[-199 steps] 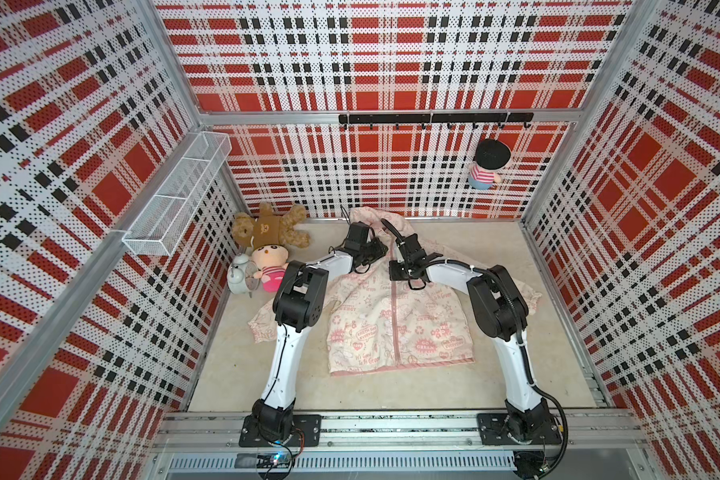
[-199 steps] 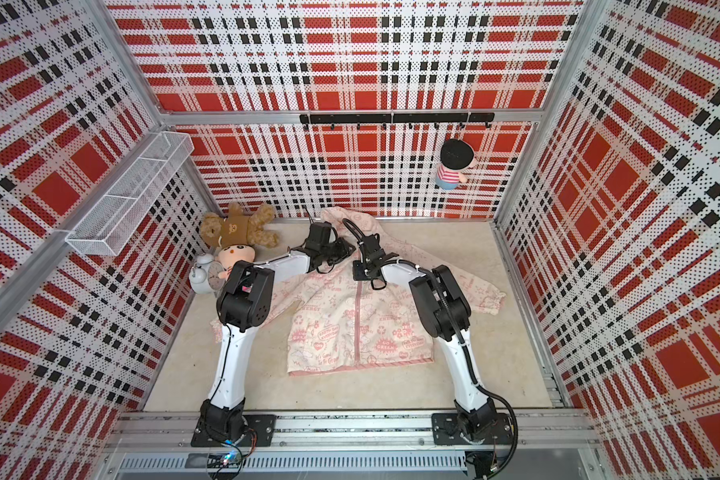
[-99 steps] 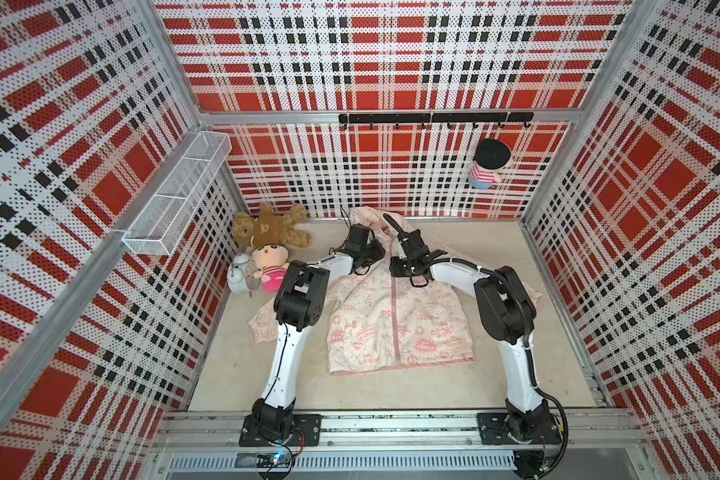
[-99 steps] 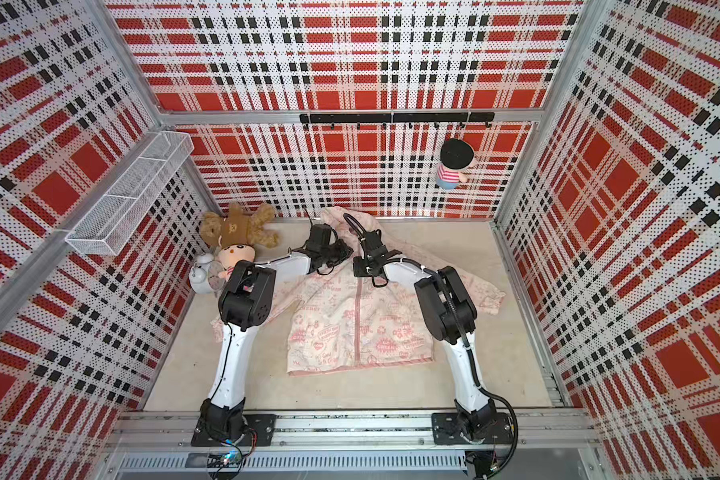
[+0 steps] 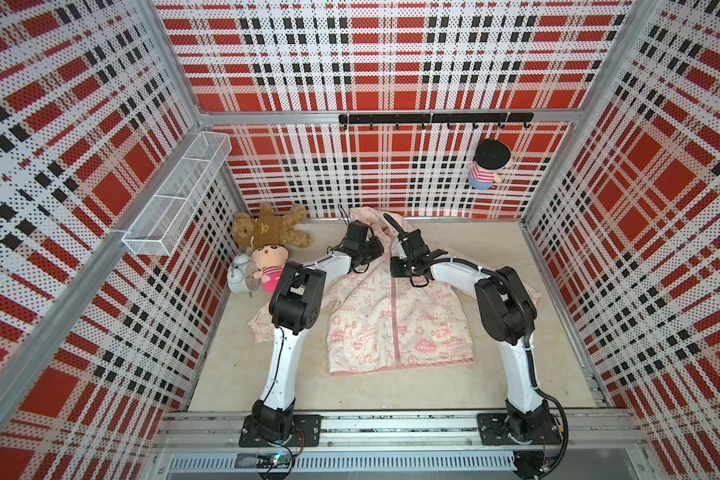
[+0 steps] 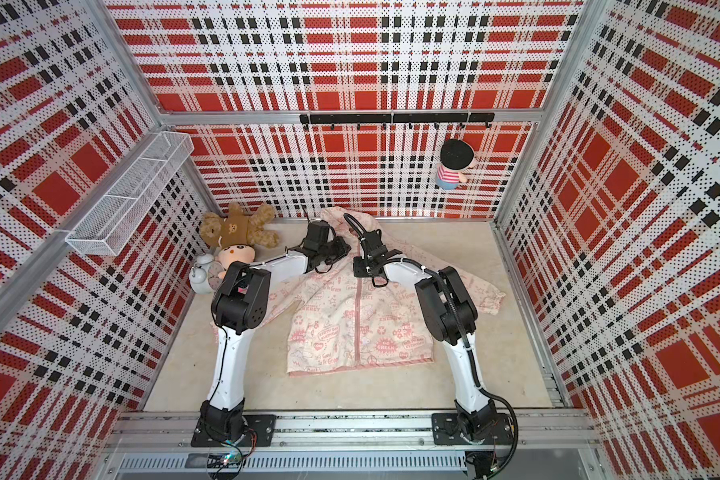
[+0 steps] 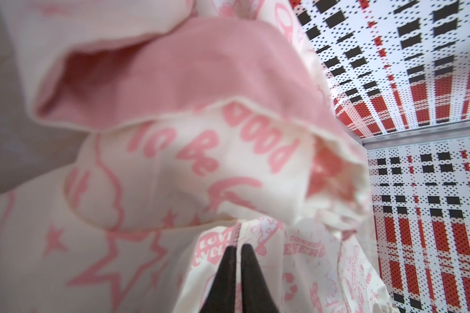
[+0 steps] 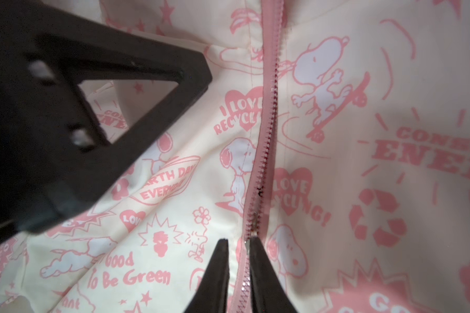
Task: Unzip the jacket
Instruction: Unzip the zipper on the jacket.
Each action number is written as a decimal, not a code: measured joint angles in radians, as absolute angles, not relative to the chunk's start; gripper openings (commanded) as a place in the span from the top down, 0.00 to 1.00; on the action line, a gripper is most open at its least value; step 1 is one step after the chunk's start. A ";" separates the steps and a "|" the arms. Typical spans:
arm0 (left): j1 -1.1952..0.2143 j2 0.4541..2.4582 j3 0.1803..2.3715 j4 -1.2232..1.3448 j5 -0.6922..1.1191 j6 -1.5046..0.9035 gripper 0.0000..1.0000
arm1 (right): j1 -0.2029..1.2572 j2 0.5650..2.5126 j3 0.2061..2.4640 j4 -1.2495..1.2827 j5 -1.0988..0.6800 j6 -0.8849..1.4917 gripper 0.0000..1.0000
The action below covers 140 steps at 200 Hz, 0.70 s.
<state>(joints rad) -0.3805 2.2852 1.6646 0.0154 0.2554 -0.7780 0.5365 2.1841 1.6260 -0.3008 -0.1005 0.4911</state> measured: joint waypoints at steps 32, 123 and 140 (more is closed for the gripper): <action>-0.389 2.262 1.664 0.031 0.264 -0.793 0.94 | 0.537 2.194 1.630 -0.305 -0.093 0.492 0.81; -0.403 2.259 1.590 0.129 0.319 -0.884 1.00 | 0.536 2.221 1.632 -0.310 -0.088 0.510 0.80; -0.405 2.262 1.590 0.147 0.327 -0.895 1.00 | 0.536 2.226 1.634 -0.310 -0.089 0.512 0.79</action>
